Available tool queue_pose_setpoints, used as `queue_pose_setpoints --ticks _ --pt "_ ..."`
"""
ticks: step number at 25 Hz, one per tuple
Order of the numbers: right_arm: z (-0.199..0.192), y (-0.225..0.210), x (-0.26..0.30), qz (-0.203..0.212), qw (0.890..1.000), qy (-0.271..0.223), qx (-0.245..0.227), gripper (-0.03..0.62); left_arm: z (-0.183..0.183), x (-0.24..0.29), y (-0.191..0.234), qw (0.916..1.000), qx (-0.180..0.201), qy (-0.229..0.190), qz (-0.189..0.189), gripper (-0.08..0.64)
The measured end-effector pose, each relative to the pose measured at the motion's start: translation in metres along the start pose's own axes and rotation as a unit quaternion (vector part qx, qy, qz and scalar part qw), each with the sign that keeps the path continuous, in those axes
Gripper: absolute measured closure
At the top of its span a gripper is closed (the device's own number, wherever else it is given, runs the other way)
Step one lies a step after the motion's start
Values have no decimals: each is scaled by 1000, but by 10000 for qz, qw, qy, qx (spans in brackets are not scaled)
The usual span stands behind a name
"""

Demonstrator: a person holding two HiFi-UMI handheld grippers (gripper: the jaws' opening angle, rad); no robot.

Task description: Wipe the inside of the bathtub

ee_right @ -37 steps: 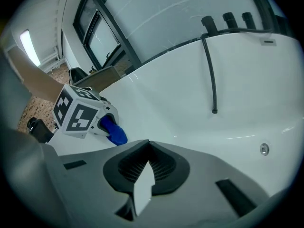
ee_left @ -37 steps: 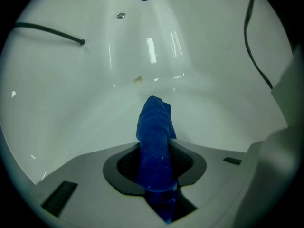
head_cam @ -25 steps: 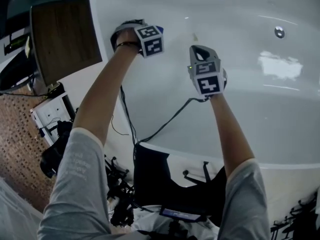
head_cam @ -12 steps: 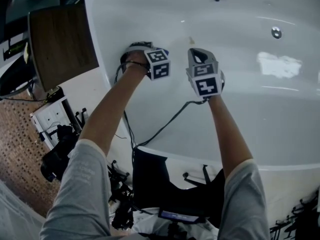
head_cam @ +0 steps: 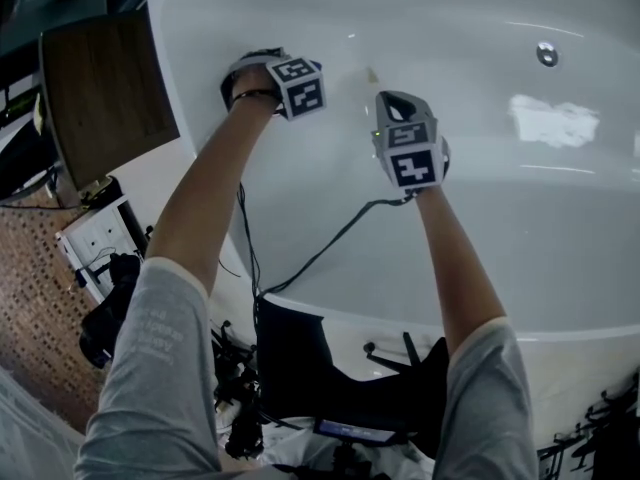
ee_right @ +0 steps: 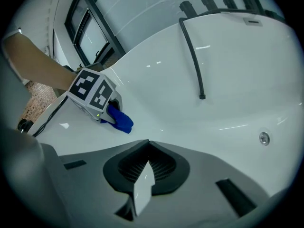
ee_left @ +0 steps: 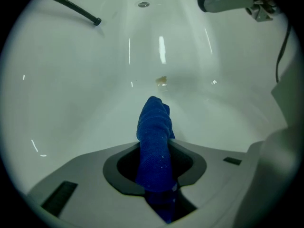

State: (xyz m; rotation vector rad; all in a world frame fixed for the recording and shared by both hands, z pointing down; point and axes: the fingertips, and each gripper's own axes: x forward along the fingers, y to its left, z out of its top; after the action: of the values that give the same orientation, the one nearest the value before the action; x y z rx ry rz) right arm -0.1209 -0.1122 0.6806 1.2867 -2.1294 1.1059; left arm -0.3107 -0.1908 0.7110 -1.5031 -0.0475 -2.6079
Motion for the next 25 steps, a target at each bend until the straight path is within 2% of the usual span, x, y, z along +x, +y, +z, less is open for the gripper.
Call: queue_pose_setpoints --ticks 2,5,8,12,20,25 --pt "-2 -2 -1 -23 10000 7 9 583 6 -1 -23 9998 31 -99 -191 434" --pt "-5 -2 -4 -28 10000 38 15 583 13 2 -75 9973 515 9 -515 434" --pt "-5 1 -7 -10 10000 51 -29 583 16 8 -98 9950 816 101 -563 434" --pt "-7 -7 -7 -62 10000 30 -27 583 23 15 -76 9978 470 -51 -454 434" --pt "-22 -20 14 -109 9999 95 -49 583 32 30 11 9999 92 -14 56 434" --pt "-29 -22 24 -91 9998 152 -54 583 37 30 7 9999 29 -107 50 434"
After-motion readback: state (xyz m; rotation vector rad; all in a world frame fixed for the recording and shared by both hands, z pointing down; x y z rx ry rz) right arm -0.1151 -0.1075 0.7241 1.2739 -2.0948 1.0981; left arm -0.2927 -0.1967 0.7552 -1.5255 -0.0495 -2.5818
